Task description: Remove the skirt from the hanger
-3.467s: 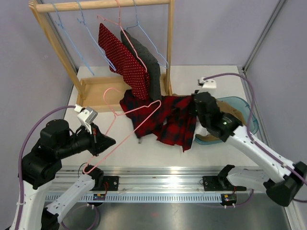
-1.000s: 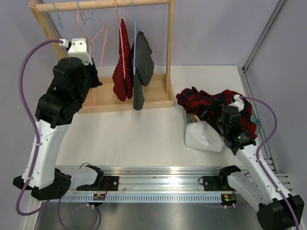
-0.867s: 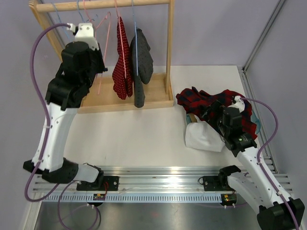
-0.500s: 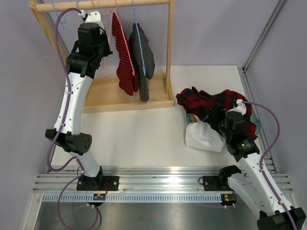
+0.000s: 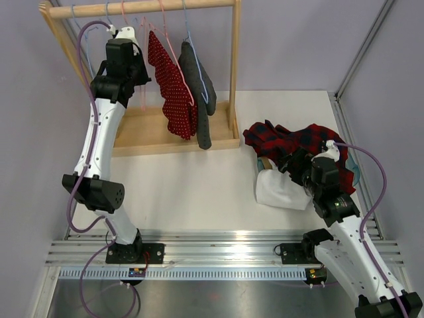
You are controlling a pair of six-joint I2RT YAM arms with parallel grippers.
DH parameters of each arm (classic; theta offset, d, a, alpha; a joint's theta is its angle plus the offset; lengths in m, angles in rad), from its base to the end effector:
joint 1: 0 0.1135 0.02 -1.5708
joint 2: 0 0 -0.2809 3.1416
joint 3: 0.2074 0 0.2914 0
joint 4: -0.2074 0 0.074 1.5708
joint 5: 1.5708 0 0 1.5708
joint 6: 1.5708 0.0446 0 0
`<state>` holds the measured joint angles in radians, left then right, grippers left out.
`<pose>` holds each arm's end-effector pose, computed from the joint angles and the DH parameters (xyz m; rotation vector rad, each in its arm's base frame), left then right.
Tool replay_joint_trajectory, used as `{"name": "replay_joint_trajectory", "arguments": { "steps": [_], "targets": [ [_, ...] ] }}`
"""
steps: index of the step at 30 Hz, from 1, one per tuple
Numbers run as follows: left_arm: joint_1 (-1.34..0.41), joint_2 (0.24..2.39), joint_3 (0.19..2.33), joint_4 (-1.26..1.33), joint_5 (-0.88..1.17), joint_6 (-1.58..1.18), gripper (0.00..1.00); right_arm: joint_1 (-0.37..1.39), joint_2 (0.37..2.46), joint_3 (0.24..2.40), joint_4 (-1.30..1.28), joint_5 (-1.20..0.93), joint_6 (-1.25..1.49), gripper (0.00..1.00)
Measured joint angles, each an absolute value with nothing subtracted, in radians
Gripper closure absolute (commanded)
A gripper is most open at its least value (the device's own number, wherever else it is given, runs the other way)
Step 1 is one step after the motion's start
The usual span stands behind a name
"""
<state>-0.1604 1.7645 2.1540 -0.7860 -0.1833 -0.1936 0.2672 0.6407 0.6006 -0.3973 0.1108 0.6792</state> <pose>0.4197 -0.0597 0.5074 -0.1521 1.9547 -0.0523 0.1839 0.0452 0.2798 0.4874 1.9808 0.4906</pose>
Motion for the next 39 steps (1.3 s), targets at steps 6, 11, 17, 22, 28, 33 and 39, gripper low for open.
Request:
{"name": "replay_joint_trajectory", "arguments": {
  "steps": [6, 11, 17, 22, 28, 33, 39],
  "targets": [
    [-0.16, 1.714, 2.116, -0.83, -0.17, -0.185, 0.26, 0.267, 0.641, 0.601, -0.403, 0.105, 0.677, 0.01],
    [-0.171, 1.644, 2.111, -0.856, -0.156, -0.196, 0.24, 0.267, 0.641, 0.601, -0.412, 0.093, 0.674, 0.0],
    [-0.27, 1.571, 2.115, -0.861, -0.153, -0.206, 0.23, 0.267, 0.64, 0.601, -0.419, 0.084, 0.674, 0.01],
    [-0.364, 1.586, 2.124, -0.843, -0.167, -0.218, 0.24, 0.267, 0.629, 0.601, -0.435, 0.084, 0.673, 0.01],
    [-0.397, 1.657, 2.132, -0.807, -0.226, -0.242, 0.25, 0.267, 0.596, 0.601, -0.474, 0.084, 0.665, 0.01],
    [-0.406, 1.707, 2.141, -0.781, -0.249, -0.261, 0.25, 0.267, 0.573, 0.601, -0.497, 0.084, 0.655, 0.0],
    [-0.421, 1.725, 2.152, -0.749, -0.262, -0.275, 0.26, 0.267, 0.572, 0.601, -0.506, 0.085, 0.646, 0.01]
  ]
}}
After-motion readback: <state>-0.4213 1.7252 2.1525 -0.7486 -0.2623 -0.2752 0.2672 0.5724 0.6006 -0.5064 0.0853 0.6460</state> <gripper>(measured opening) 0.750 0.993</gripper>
